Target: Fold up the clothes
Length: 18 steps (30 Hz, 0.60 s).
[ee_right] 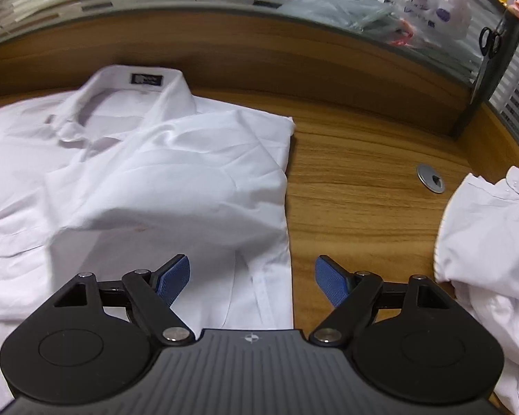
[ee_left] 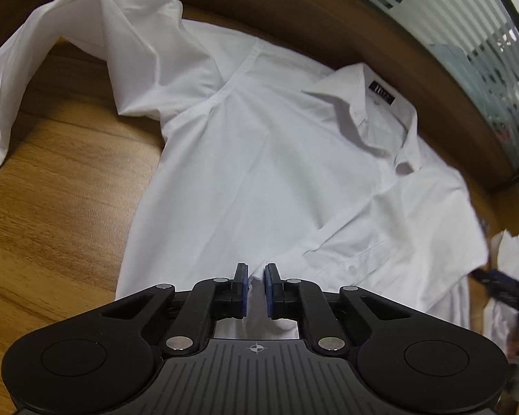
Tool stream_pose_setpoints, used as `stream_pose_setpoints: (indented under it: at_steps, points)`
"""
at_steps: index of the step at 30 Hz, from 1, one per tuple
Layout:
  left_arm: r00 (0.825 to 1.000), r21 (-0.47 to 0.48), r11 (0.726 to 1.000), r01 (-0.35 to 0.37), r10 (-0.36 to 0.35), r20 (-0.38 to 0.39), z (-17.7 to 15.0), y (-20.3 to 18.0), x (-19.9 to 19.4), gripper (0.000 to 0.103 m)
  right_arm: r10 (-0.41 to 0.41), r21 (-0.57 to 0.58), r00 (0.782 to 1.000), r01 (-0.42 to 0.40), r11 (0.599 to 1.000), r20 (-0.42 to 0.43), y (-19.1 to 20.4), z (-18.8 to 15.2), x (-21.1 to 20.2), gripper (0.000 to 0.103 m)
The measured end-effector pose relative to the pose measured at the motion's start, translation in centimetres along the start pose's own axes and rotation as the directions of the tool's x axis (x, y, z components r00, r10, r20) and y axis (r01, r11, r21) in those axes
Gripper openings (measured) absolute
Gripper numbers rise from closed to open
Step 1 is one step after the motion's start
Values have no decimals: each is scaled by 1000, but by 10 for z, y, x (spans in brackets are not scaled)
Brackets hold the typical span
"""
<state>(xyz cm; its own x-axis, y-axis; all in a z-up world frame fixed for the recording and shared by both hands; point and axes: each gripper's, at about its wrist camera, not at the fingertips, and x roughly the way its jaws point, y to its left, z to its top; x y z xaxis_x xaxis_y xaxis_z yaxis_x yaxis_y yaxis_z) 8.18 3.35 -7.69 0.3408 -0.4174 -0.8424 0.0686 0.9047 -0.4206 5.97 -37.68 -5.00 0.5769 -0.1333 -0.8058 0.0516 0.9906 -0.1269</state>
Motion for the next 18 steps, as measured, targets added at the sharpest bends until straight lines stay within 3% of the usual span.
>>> stream_pose_setpoints:
  at_steps: [4,9,18]
  points:
    - [1000,-42,999,5,-4,26,9,-6,-12,11,-43,-16,999,43,999,-24,0,-1,30,81]
    - [998,-11,999,-44,45,41,19,-14,-16,11,-24,1,999,24,1000,-44,-7,-7,46,78]
    - [995,-12,995,-99,99,-2,27,-11,-1,11,-58,-33,996,56,998,-67,-54,-29,23,73]
